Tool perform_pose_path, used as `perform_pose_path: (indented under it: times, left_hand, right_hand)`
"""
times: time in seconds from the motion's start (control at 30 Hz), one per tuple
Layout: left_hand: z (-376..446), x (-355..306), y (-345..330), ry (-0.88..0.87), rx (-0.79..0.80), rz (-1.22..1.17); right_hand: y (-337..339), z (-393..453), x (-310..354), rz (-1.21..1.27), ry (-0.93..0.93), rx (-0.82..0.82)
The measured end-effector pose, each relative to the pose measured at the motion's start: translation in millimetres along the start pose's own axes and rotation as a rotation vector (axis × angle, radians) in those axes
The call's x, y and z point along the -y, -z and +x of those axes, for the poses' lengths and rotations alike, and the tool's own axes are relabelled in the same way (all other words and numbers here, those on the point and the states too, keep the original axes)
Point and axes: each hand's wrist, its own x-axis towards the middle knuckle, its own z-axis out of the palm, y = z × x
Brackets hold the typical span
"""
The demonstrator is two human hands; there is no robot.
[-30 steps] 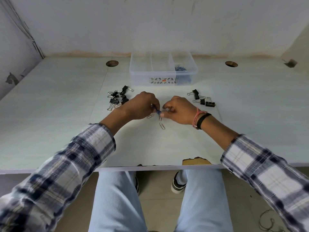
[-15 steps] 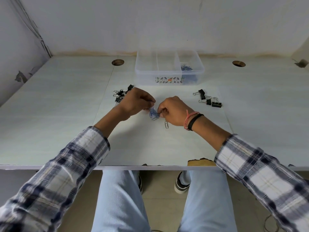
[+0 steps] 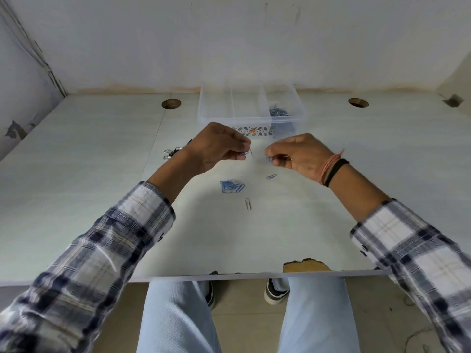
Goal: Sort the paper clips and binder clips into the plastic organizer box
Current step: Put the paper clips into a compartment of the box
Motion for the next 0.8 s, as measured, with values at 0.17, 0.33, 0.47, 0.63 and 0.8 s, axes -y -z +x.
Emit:
perform_pose_path:
  times: [0.17, 0.33, 0.47, 0.63, 0.8]
  left_hand:
    - [54, -50, -27, -0.054, -0.022, 0.016]
    - [130, -81, -51, -0.060, -0.136, 0.261]
    - [164, -85, -64, 0.008, -0.138, 0.439]
    - [168, -86, -70, 0.088, -0.043, 0.530]
    - [148, -88, -68, 0.076, -0.058, 0.519]
  right_hand:
    - [35, 35, 44, 0.105, 0.137, -0.171]
    - [49, 84, 72, -0.019, 0.135, -0.307]
    - [55, 105, 82, -0.176, 0.007, -0.273]
    - [59, 93, 86, -0.237, -0.026, -0.246]
    - [59, 66, 82, -0.250, 0.074, -0.252]
